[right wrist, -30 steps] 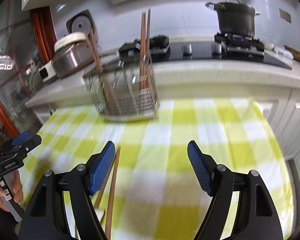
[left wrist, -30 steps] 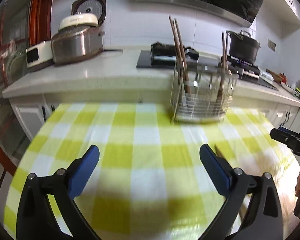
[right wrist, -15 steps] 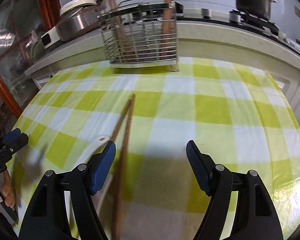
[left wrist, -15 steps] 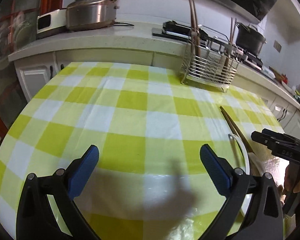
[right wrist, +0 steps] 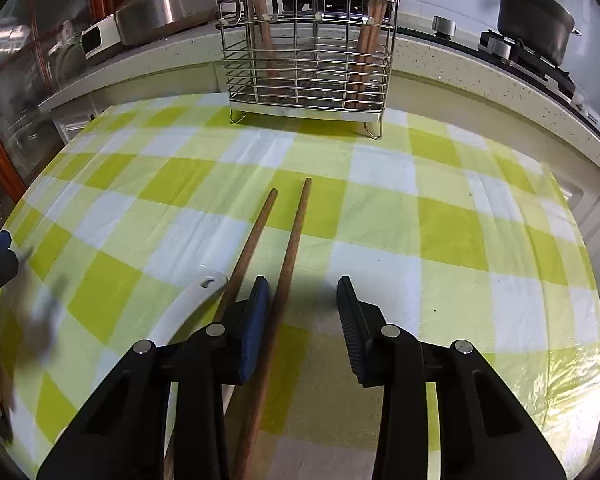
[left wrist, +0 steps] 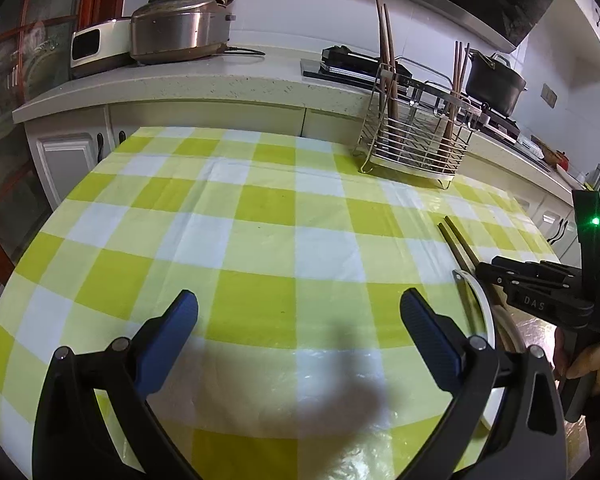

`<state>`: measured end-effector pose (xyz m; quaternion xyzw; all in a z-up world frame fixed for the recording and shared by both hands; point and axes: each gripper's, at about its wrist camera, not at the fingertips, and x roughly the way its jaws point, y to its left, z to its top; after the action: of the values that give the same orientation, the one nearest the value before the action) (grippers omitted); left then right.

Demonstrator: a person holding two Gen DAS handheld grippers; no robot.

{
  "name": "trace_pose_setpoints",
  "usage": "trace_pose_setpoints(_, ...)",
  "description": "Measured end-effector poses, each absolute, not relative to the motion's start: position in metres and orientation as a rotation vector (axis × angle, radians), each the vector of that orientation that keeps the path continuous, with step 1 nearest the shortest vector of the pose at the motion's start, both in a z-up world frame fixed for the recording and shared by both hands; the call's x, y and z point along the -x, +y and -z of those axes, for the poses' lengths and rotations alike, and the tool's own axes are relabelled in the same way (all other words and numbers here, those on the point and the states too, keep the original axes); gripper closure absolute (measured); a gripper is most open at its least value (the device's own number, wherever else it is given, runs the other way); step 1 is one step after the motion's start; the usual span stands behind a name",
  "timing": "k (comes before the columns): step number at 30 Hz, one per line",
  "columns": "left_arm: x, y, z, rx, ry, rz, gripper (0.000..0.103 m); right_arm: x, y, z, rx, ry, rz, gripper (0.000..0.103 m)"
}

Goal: Organize utensils
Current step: 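Grasp a white spoon by its handle with the left tool while the right tool grasps another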

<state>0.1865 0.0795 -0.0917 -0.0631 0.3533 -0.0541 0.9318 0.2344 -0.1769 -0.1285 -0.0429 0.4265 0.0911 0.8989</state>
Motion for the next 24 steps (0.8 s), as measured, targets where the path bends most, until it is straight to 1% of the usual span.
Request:
trace_pose_setpoints(2,-0.188,0.077,0.092,0.127,0.728,0.115,0.005,-0.234,-0.179,0.129,0.08,0.884,-0.195,0.068)
trace_pose_setpoints(6,-0.189,0.069,0.093,0.112,0.733,0.124,0.005,-0.233,-0.179,0.129,0.089,0.881,-0.199,0.073)
trace_pose_setpoints(10,-0.189,0.059,0.093,0.11,0.747,0.155,0.005,-0.232,-0.18,0.128,0.078,0.885,-0.209,0.072)
trace_pose_setpoints(12,-0.189,0.05,0.093,0.098,0.757,0.188,0.005,-0.227,-0.184,0.126,0.022,0.893,-0.234,0.072)
trace_pose_setpoints(18,-0.187,0.029,0.093,0.05,0.753,0.221,0.005,-0.191,-0.188,0.106,-0.017,0.843,-0.283,0.072)
trace_pose_setpoints(24,-0.184,0.038,0.095,0.073,0.754,0.195,0.005,-0.158,-0.17,0.117,0.048,0.882,-0.329,0.073)
